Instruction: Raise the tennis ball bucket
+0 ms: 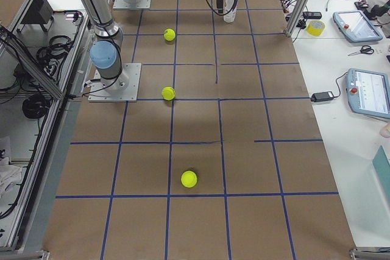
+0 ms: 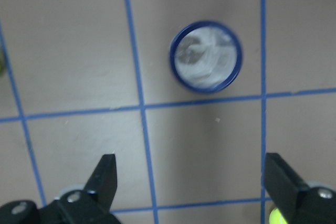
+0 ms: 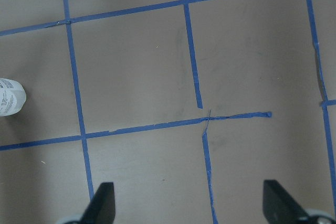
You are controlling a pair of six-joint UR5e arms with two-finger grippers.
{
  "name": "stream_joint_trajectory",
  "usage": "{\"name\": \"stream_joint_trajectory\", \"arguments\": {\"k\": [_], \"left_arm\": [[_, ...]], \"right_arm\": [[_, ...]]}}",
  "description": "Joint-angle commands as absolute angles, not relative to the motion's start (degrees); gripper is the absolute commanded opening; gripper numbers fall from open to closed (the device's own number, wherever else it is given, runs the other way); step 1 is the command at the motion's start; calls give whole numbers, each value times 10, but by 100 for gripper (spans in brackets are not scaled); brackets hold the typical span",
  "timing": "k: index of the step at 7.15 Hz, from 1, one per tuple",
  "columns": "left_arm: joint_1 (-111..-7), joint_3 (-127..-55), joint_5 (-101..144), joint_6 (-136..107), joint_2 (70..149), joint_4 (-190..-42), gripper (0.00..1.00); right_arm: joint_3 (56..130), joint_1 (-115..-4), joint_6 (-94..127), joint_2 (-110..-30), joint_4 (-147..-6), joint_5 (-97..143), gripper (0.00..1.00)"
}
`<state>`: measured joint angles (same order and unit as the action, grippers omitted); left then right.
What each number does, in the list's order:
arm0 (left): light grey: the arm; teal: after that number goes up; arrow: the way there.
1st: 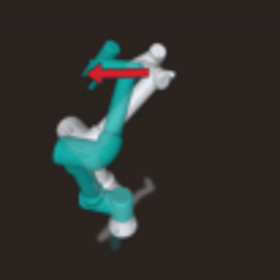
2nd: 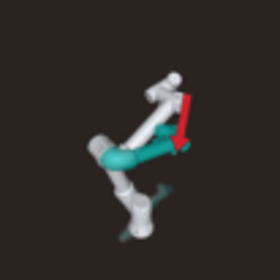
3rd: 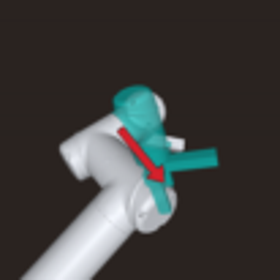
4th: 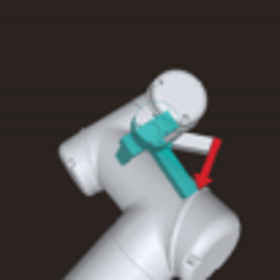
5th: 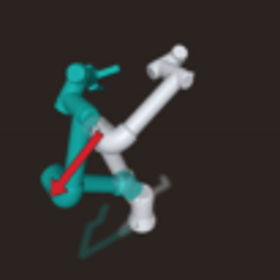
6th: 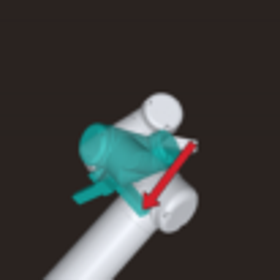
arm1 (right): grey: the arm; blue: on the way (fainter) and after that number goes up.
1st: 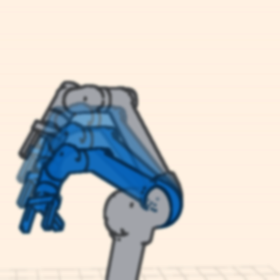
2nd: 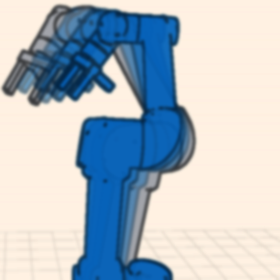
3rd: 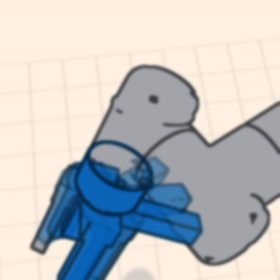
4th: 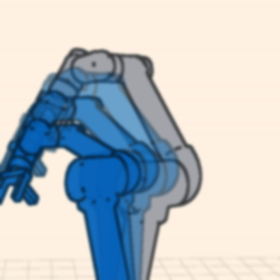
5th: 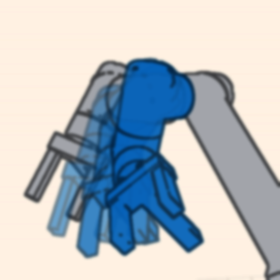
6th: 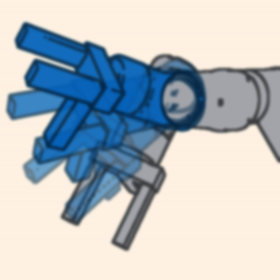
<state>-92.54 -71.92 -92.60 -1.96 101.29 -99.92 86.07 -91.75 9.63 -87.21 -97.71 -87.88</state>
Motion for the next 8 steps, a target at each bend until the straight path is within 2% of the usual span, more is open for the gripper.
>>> {"name": "stream_joint_trajectory", "arguments": {"k": [1,3,8], "left_arm": [[-892,-789,-972,-18,980,-974,100],[-861,-806,-920,48,962,-935,100],[-867,-880,-890,43,917,-901,100]], "right_arm": [[861,-917,91,-872,-976,-880,100],[861,-917,91,-871,-977,-879,100],[862,-918,90,-871,-977,-873,100]]}}
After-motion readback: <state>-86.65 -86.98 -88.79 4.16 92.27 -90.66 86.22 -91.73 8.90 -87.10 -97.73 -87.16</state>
